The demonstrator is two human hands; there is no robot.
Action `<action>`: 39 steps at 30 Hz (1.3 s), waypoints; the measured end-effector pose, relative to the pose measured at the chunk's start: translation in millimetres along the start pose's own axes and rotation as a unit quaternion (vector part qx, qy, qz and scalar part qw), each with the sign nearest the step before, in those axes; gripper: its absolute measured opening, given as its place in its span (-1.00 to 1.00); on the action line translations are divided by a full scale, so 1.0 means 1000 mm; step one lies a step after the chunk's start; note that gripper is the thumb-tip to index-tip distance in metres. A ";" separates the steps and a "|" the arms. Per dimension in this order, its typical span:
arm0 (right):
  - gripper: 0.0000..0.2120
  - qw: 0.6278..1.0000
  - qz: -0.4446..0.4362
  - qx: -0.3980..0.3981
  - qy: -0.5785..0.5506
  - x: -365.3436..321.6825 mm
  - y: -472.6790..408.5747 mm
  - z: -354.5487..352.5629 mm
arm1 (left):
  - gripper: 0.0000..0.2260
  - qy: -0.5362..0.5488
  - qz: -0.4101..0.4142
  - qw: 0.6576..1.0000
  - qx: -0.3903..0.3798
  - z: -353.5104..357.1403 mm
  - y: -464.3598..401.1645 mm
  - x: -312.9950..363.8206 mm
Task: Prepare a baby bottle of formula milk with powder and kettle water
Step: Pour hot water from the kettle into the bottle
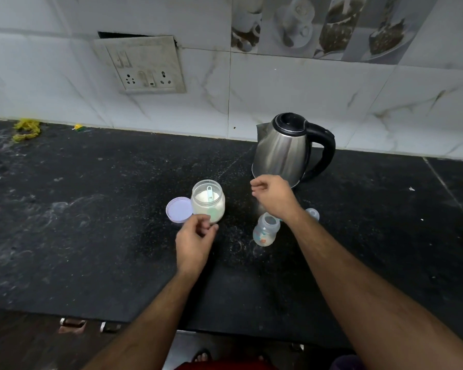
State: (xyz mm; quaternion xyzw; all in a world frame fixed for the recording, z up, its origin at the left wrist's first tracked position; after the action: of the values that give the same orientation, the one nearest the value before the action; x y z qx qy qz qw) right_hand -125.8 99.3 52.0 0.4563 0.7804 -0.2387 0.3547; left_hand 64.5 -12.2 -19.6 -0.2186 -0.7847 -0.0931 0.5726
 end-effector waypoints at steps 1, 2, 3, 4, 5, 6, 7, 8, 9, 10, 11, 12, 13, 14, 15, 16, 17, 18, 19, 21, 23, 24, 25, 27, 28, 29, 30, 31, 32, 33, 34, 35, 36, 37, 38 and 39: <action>-0.75 1.000 0.001 0.027 -0.015 0.006 0.002 -0.008 | -0.80 0.000 0.003 1.000 -0.029 0.008 0.006 -0.001; -0.78 0.998 0.004 0.054 -0.025 0.012 0.005 -0.016 | -0.78 -0.001 0.007 0.998 -0.059 0.016 0.012 -0.002; -0.79 0.997 0.009 0.077 -0.030 0.018 0.008 -0.024 | -0.76 -0.001 0.011 0.996 -0.086 0.024 0.016 0.000; -0.81 0.994 0.015 0.098 -0.034 0.023 0.011 -0.032 | -0.71 -0.004 0.016 0.994 -0.111 0.032 0.020 0.002; -0.83 0.992 0.022 0.118 -0.041 0.028 0.013 -0.039 | -0.63 -0.011 0.020 0.990 -0.137 0.040 0.023 0.006; -0.84 0.989 0.030 0.137 -0.050 0.032 0.015 -0.047 | -0.53 -0.022 0.023 0.986 -0.161 0.048 0.025 0.009; -0.86 0.986 0.039 0.154 -0.058 0.037 0.015 -0.053 | -0.43 -0.032 0.023 0.982 -0.184 0.055 0.027 0.013; -0.87 0.983 0.047 0.168 -0.063 0.041 0.015 -0.059 | -0.35 -0.039 0.020 0.978 -0.203 0.061 0.028 0.016; -0.88 0.980 0.055 0.181 -0.066 0.046 0.014 -0.065 | -0.30 -0.046 0.015 0.975 -0.217 0.067 0.028 0.017; -0.89 0.977 0.062 0.194 -0.066 0.050 0.013 -0.070 | -0.27 -0.051 0.012 0.973 -0.225 0.072 0.028 0.017; -0.90 0.974 0.070 0.206 -0.066 0.054 0.010 -0.076 | -0.25 -0.056 0.009 0.972 -0.230 0.077 0.027 0.017; -0.91 0.971 0.078 0.218 -0.066 0.057 0.007 -0.081 | -0.23 -0.060 0.007 0.971 -0.233 0.081 0.027 0.018; -0.91 0.967 0.087 0.230 -0.068 0.061 0.004 -0.086 | -0.21 -0.063 0.003 0.970 -0.235 0.084 0.027 0.018; -0.92 0.963 0.095 0.243 -0.072 0.065 -0.001 -0.090 | -0.20 -0.062 0.000 0.969 -0.238 0.088 0.027 0.020; -0.92 0.957 0.106 0.257 -0.079 0.070 -0.006 -0.095 | -0.21 -0.060 -0.003 0.969 -0.239 0.090 0.026 0.022; -0.91 0.951 0.118 0.271 -0.089 0.074 -0.012 -0.100 | -0.25 -0.056 -0.004 0.970 -0.238 0.093 0.026 0.026; -0.87 0.944 0.132 0.284 -0.098 0.077 -0.017 -0.104 | -0.30 -0.052 -0.004 0.971 -0.235 0.095 0.025 0.030; -0.80 0.939 0.145 0.292 -0.106 0.081 -0.023 -0.109 | -0.36 -0.051 -0.003 0.972 -0.231 0.097 0.024 0.034; -0.70 0.938 0.156 0.290 -0.106 0.083 -0.030 -0.113 | -0.41 -0.050 -0.002 0.972 -0.228 0.100 0.023 0.037; -0.46 0.947 0.167 0.256 -0.100 0.087 -0.044 -0.119 | -0.46 -0.052 -0.002 0.973 -0.226 0.102 0.020 0.039; -0.29 0.955 0.167 0.220 -0.105 0.088 -0.059 -0.122 | -0.47 -0.053 -0.001 0.974 -0.222 0.103 0.018 0.039; -0.25 0.958 0.167 0.208 -0.108 0.088 -0.066 -0.123 | -0.48 -0.053 0.000 0.974 -0.221 0.103 0.018 0.039; -0.22 0.959 0.166 0.199 -0.111 0.089 -0.072 -0.123 | -0.49 -0.054 0.001 0.974 -0.222 0.103 0.017 0.039; -0.20 0.963 0.160 0.183 -0.119 0.087 -0.080 -0.123 | -0.51 -0.055 0.003 0.972 -0.227 0.104 0.015 0.039; -0.21 0.964 0.155 0.178 -0.120 0.086 -0.084 -0.122 | -0.51 -0.055 0.002 0.971 -0.231 0.104 0.014 0.039; -0.24 0.966 0.150 0.174 -0.123 0.085 -0.087 -0.120 | -0.52 -0.054 0.001 0.971 -0.234 0.105 0.014 0.039; -0.31 0.966 0.143 0.173 -0.125 0.083 -0.091 -0.119 | -0.52 -0.053 0.001 0.970 -0.236 0.105 0.013 0.038; -0.39 0.966 0.140 0.176 -0.127 0.083 -0.094 -0.116 | -0.53 -0.050 0.001 0.970 -0.237 0.105 0.013 0.038; -0.46 0.966 0.140 0.177 -0.127 0.083 -0.097 -0.114 | -0.53 -0.047 0.001 0.970 -0.237 0.105 0.013 0.037; -0.51 0.965 0.141 0.181 -0.126 0.083 -0.098 -0.112 | -0.54 -0.046 0.000 0.971 -0.237 0.105 0.013 0.037; -0.56 0.964 0.143 0.189 -0.122 0.084 -0.099 -0.110 | -0.54 -0.044 -0.001 0.971 -0.237 0.105 0.014 0.037; -0.61 0.962 0.144 0.200 -0.114 0.085 -0.099 -0.109 | -0.54 -0.042 -0.002 0.970 -0.237 0.105 0.014 0.037; -0.66 0.961 0.145 0.211 -0.105 0.085 -0.098 -0.109 | -0.53 -0.039 -0.004 0.970 -0.238 0.105 0.014 0.037; -0.70 0.960 0.146 0.216 -0.097 0.085 -0.096 -0.108 | -0.53 -0.036 -0.007 0.970 -0.239 0.105 0.014 0.036; -0.71 0.961 0.145 0.215 -0.093 0.085 -0.094 -0.107 | -0.53 -0.034 -0.010 0.970 -0.240 0.105 0.014 0.036; -0.72 0.963 0.143 0.207 -0.094 0.085 -0.092 -0.104 | -0.53 -0.033 -0.012 0.970 -0.239 0.105 0.014 0.035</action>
State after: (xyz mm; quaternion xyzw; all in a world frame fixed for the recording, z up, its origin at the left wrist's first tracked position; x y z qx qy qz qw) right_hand -270.1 175.0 57.2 0.6025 0.6032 -0.3838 0.3547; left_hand -28.2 50.5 -22.9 -0.3431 -0.7607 -0.2777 0.4759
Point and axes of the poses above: each hand's wrist, its own y-axis away from the middle knuckle, its own z-axis out of the palm, x = y × z, the point moved 2 cm from there along -y, towards the middle knuckle, and after that the axes turned 10 degrees about x, right-handed, at the moved point
